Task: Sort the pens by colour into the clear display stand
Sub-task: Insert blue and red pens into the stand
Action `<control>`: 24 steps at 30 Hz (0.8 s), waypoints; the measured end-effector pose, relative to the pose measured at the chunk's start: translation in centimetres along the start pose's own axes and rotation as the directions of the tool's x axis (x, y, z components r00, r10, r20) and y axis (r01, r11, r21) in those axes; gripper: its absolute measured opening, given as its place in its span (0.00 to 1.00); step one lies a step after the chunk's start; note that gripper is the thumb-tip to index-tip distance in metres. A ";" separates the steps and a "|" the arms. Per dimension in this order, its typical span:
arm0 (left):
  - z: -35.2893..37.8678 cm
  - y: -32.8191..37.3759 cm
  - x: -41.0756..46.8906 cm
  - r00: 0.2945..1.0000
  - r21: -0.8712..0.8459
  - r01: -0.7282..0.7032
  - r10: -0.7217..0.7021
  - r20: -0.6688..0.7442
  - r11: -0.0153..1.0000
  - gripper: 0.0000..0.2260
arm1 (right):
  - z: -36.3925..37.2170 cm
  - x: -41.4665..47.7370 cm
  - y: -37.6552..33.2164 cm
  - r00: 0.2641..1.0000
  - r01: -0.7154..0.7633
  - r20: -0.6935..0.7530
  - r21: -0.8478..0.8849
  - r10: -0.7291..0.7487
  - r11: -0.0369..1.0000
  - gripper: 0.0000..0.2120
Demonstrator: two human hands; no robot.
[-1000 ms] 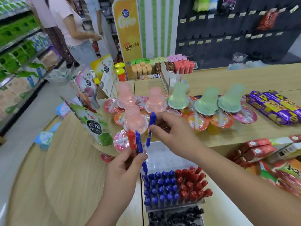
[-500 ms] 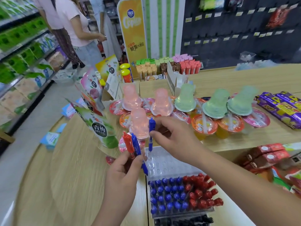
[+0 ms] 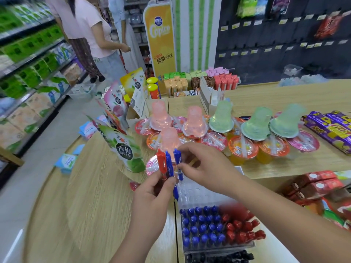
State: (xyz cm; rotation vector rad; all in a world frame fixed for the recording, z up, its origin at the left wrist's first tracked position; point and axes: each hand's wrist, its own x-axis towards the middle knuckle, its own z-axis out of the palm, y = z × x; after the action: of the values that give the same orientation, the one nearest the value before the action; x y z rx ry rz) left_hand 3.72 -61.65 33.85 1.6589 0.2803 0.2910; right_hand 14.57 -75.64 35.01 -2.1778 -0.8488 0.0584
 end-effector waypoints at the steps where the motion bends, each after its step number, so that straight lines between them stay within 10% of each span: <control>1: 0.0 0.1 0.0 1.000 0.003 0.003 -0.003 0.006 1.000 0.11 | -0.3 -0.2 -0.1 1.000 -0.021 -0.018 0.013 0.021 1.000 0.15; 6: 0.2 0.7 -0.2 0.999 0.009 -0.005 0.005 0.043 1.000 0.11 | -1.9 -1.6 -1.8 0.962 -0.009 -0.271 0.102 0.037 0.995 0.11; 15: 0.2 0.3 0.0 0.995 0.047 0.010 -0.015 0.104 0.999 0.08 | -1.6 -1.7 -3.5 0.993 -0.113 0.018 0.376 0.115 0.920 0.08; 24: -0.5 -0.2 0.3 0.998 0.004 0.067 -0.066 -0.007 0.998 0.15 | -0.9 -1.2 -1.9 0.978 -0.061 -0.173 0.298 0.117 0.953 0.08</control>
State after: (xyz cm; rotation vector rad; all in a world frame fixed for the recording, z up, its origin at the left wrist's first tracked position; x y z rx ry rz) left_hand 3.83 -61.03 33.74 1.6496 0.3406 0.2459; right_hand 12.84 -76.08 36.69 -1.9077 -0.5928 0.0197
